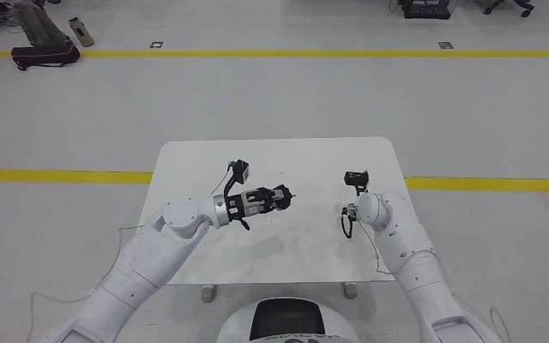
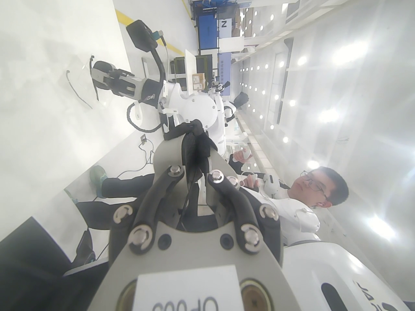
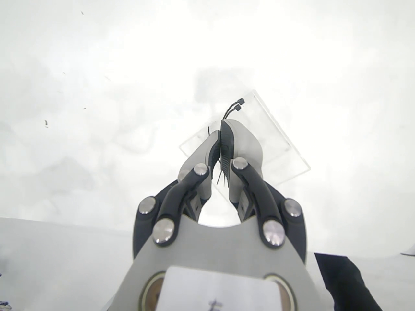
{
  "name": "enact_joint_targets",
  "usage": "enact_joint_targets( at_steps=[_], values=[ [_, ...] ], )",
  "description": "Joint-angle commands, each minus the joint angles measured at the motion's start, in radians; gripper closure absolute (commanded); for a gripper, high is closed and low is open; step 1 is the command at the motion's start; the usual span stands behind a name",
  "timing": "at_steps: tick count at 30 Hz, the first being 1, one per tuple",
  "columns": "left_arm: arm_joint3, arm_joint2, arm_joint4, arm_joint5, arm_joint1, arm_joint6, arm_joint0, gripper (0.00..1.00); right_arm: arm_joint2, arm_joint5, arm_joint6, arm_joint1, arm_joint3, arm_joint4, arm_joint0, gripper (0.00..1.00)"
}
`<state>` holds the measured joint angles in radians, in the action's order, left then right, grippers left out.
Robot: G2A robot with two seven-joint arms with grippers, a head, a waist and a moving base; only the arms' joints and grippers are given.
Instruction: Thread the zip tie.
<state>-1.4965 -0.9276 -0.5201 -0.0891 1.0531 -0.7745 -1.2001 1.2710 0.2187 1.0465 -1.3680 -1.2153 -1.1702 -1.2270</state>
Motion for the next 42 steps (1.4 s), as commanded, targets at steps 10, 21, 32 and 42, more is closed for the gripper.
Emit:
enact_joint_targets(
  at_steps=[10,21,32,42],
  values=[
    [0.0,0.0,0.0,0.0,0.0,0.0,0.0,1.0,-0.012,-0.018,-0.016,0.006,-0.039,-0.036,-0.019,1.0],
    [0.0,0.0,0.0,0.0,0.0,0.0,0.0,1.0,-0.039,-0.005,-0.035,0.0,0.021,-0.025,0.009,0.87],
    [0.0,0.0,0.0,0.0,0.0,0.0,0.0,1.0,-0.058,0.007,-0.043,-0.003,0.056,-0.034,0.03,0.85],
    [0.0,0.0,0.0,0.0,0.0,0.0,0.0,1.0,-0.037,-0.002,-0.018,0.006,0.035,-0.043,0.014,0.84]
  ],
)
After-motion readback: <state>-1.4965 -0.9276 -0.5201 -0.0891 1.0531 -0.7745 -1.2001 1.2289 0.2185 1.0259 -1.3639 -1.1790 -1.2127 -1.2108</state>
